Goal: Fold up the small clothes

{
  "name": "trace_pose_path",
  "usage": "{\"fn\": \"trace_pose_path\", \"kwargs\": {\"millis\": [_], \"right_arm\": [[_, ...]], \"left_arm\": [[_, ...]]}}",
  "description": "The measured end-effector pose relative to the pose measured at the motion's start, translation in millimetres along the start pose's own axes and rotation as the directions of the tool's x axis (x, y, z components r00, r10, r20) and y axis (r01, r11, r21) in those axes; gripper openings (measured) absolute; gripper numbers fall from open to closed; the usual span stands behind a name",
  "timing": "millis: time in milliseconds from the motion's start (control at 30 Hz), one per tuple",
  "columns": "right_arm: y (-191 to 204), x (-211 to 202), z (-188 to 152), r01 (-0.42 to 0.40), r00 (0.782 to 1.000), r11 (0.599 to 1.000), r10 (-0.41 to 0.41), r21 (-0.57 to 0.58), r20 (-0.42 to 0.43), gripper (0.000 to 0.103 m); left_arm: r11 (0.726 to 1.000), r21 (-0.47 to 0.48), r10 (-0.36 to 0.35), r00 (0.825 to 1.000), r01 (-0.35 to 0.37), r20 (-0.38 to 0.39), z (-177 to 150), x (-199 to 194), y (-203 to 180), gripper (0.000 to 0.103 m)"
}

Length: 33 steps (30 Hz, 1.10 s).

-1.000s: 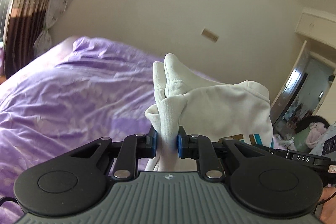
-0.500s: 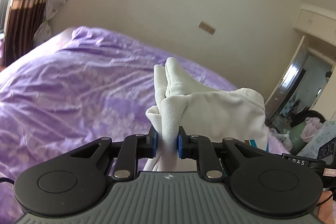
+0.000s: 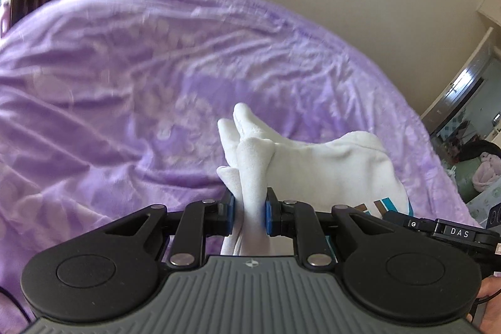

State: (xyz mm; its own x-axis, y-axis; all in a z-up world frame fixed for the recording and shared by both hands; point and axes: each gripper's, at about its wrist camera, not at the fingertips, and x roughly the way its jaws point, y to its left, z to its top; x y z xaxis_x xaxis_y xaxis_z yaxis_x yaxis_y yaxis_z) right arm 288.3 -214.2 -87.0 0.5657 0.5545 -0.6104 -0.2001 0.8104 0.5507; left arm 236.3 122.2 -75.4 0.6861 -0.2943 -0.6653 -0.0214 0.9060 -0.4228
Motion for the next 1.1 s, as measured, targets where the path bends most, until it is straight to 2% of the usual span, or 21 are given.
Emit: {"fn": "trace_pose_path", "kwargs": {"millis": [167,400,467,567,633,667,767,833,933,1100], "right_arm": [[-26,47,-2,0.03,0.996,0.999,-0.027,0.045,-0.081,0.014],[-57,89,-11,0.06,0.988,0.995,-0.047,0.085,-0.147,0.015],[-62,92,-13,0.058,0.988,0.993,-0.043,0.102,-0.151,0.017],[-65,91,-12,0.066,0.988,0.991,-0.048,0.117,-0.149,0.023],[-61,86,-11,0.081,0.987,0.991,-0.064,0.109,-0.147,0.026],[-57,81,-11,0.096,0.987,0.991,-0.082,0.093,-0.141,0.031],[-40,55,-11,0.163,0.981,0.987,-0.161,0.015,-0.105,0.032],[-28,35,-13,0.196,0.978,0.98,-0.198,-0.037,-0.066,0.033],[-13,2,-21,0.211,0.977,0.974,-0.213,-0.087,-0.009,0.033],[20,-46,-50,0.225,0.974,0.957,-0.216,-0.186,0.069,0.033]], "left_arm": [[0.999,-0.027,0.023,0.997,-0.025,-0.078,-7,37,21,0.019],[0.998,-0.056,0.028,0.993,-0.034,-0.114,-14,54,38,0.021],[0.997,-0.071,0.021,0.992,-0.03,-0.12,-14,55,41,0.023],[0.994,-0.1,0.03,0.99,-0.044,-0.137,-11,50,41,0.033],[0.993,-0.098,0.057,0.99,-0.07,-0.133,-10,43,38,0.037],[0.992,-0.092,0.075,0.989,-0.087,-0.127,-10,36,36,0.038],[0.989,-0.052,0.134,0.987,-0.139,-0.09,-13,12,24,0.038],[0.988,-0.036,0.145,0.987,-0.148,-0.067,-18,-8,17,0.038],[0.99,-0.006,0.14,0.989,-0.14,-0.044,-28,-35,4,0.037],[0.979,0.124,0.164,0.986,-0.163,0.005,-55,-73,-34,0.033]]}}
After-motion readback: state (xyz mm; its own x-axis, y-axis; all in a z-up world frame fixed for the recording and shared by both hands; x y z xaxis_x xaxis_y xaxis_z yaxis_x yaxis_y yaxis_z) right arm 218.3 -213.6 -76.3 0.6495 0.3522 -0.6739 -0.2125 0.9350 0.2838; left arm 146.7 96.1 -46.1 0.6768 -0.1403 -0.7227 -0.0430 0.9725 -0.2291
